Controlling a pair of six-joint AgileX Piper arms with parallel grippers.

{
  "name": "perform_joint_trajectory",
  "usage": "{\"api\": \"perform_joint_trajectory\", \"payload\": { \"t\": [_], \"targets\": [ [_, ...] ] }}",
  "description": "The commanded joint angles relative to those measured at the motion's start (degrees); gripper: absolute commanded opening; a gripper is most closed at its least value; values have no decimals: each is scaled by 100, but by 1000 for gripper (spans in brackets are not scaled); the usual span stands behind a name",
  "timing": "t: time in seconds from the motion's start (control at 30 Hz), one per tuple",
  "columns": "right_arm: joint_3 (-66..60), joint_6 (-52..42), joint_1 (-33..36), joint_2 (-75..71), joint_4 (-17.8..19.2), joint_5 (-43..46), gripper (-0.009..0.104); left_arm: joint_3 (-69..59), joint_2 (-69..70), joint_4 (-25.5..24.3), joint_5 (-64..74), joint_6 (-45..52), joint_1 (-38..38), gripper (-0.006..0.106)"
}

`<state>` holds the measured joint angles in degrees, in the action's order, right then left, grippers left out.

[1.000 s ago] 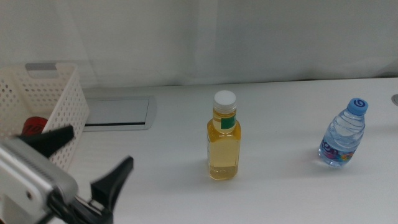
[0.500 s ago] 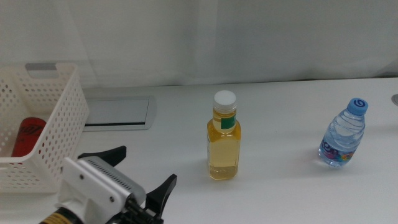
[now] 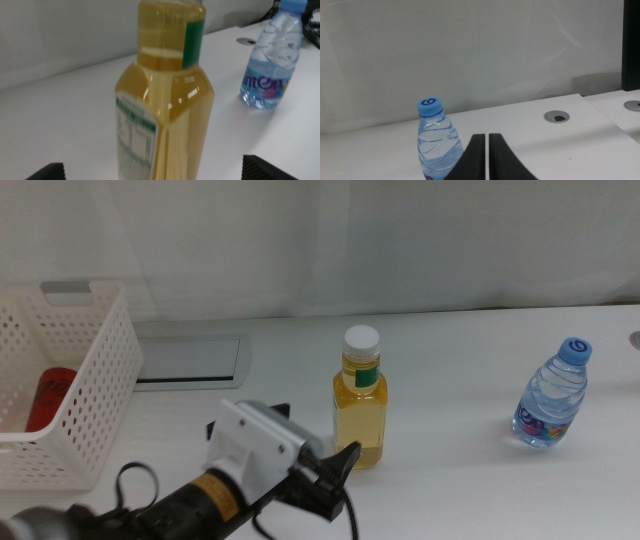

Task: Use arms to grab the bottles and put them into the dustbin to the left of the table.

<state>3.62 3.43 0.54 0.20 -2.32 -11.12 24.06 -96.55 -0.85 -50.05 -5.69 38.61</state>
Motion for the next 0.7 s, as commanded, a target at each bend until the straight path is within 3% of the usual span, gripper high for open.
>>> {"api": "perform_joint_trajectory", "payload": {
  "t": [0.0, 0.17, 0.67],
  "targets": [
    [-32, -44, 3, -134, 19, 30, -3, 283, -228, -45, -68, -125, 24, 93],
    [-32, -44, 3, -134, 19, 30, -3, 813, -622, -490, 175, -353, 24, 93],
    [-32, -44, 3, -134, 19, 30, -3, 1971, -1633, -477, 600, -1060, 24, 93]
  ]
}}
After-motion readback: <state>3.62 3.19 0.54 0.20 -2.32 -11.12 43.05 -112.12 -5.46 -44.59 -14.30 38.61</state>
